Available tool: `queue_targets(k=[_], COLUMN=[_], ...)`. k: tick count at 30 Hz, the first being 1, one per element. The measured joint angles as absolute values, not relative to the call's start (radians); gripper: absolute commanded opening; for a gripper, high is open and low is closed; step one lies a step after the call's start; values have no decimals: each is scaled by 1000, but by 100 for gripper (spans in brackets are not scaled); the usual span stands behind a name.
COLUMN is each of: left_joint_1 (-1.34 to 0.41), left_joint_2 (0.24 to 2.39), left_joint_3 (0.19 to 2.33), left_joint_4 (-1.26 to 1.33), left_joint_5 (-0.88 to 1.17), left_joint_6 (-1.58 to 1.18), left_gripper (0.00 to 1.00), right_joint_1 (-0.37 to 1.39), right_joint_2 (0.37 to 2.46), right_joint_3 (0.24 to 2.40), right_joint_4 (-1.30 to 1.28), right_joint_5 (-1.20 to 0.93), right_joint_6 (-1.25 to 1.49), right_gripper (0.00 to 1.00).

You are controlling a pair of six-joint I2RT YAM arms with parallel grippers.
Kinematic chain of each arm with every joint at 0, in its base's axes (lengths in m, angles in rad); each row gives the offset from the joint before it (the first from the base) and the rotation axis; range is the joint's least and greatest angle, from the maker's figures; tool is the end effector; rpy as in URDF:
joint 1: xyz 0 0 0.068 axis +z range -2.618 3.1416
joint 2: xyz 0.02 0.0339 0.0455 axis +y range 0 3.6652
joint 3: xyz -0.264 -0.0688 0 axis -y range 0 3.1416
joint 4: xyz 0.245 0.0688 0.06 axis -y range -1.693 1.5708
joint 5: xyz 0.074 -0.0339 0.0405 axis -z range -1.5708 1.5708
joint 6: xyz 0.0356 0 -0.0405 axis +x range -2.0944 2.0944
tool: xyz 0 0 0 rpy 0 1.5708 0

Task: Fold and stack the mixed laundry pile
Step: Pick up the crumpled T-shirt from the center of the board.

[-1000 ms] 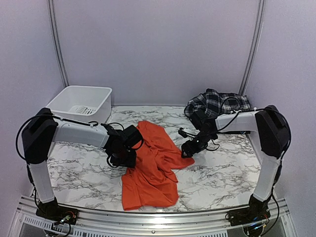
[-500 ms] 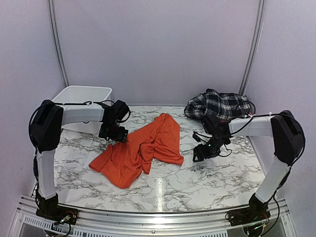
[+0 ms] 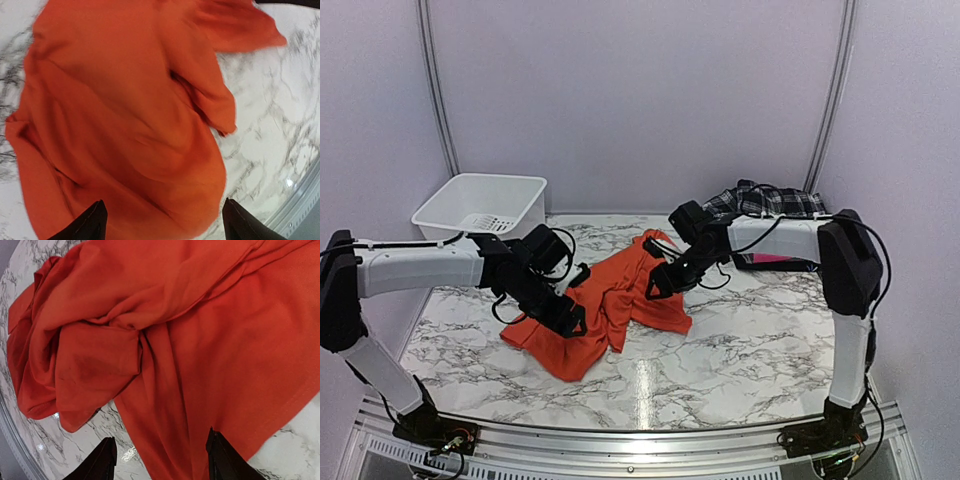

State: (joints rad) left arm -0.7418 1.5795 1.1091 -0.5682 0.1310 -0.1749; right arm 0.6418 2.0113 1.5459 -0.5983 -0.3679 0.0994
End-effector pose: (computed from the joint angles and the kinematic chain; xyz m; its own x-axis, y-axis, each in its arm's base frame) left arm 0.2352 -0.2219 0.2257 -0.7507 0.4539 -0.4801 0.5972 0.7770 -0.1991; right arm 0.3372 0.2680 0.2022 -0.7661 -0.4569 -0.4520 -0.6256 0.6916 0.3610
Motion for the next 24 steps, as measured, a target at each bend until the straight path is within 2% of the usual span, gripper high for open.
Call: queue_targets(k=[4,5,7,14,16,19,24], left_joint_1=[-847,-861,-875,-898,-889,-829,-653], left_joint_2=[1585,1594,1631,1758,1744,1689,1594], left_joint_3=[1064,1060,1061,1059,1053,1024,999], left_joint_4=[-562,-558,-544,-548,-555,-555,-552], left_joint_5=[127,116,84,-93,-138,-167,-194], left_joint_6=[-191,-202,-229,-311,-337,-382,-412], left_gripper=[88,87,80,22,10,3,6], right_joint_1=[662,664,664,661,654,642,605], right_joint_2=[2089,2097,2090,1973,1921,1844,1739], right_joint_3=[1522,1504,1475,1253,1169,1051,911], right_joint_4=[-600,-599,-574,-427,-390,-343,-312], right_joint_5=[-389,-389,-387,-346,-344,-342,-356], right_joint_6=[97,97,101,148,169,202,261], right_gripper=[57,57,54,28,19,0,0])
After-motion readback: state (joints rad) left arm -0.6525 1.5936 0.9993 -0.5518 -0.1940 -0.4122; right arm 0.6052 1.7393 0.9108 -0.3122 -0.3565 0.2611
